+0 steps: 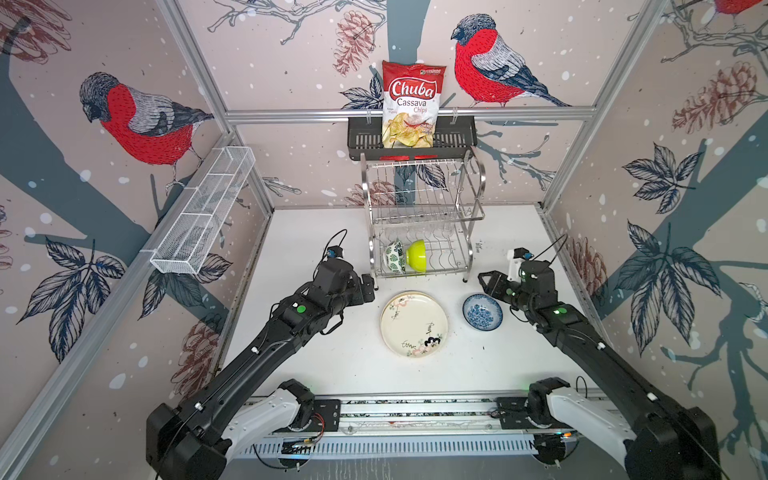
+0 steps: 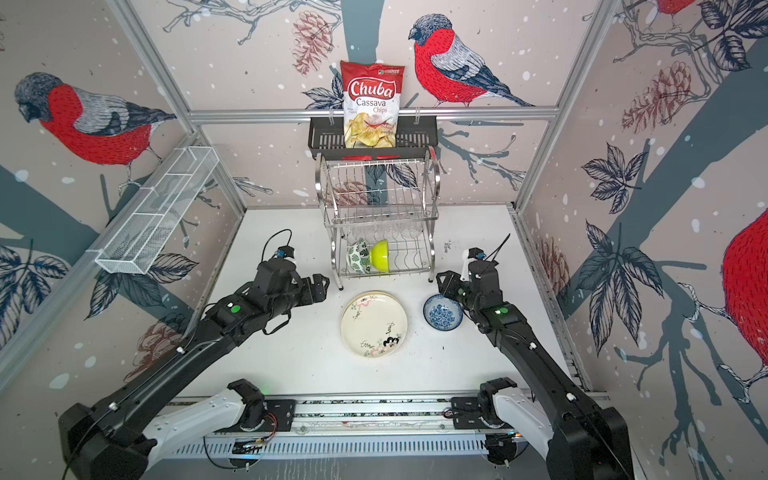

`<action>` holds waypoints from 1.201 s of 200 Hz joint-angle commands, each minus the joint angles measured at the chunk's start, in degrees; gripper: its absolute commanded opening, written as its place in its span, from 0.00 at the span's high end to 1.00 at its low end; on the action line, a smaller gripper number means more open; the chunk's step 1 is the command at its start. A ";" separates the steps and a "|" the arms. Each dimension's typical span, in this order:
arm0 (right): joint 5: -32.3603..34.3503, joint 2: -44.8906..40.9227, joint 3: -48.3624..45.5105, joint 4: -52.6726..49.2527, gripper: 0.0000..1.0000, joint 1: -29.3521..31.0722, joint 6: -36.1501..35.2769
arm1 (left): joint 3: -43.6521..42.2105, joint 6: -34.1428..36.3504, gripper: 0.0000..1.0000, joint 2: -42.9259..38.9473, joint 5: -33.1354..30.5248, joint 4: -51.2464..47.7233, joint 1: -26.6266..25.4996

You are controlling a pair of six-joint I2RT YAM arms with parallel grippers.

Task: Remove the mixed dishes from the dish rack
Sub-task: 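Raise both grippers to the rack toward the lime-green bowl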

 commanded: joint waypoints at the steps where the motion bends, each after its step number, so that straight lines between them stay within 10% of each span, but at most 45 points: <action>1: -3.26 1.75 -0.39 14.91 0.54 3.73 -2.71 | -0.53 0.44 0.09 2.66 5.71 8.77 3.48; 51: -8.62 12.63 3.46 27.52 0.54 8.97 -8.85 | 0.78 0.77 0.16 13.05 14.62 18.04 8.07; 135: -17.35 36.40 14.94 36.51 0.58 9.21 -9.48 | 9.99 2.16 0.30 28.33 10.55 18.81 8.24; 240: -19.89 50.10 21.76 42.75 0.60 9.21 -5.96 | 16.56 4.20 0.84 37.17 9.83 14.17 8.24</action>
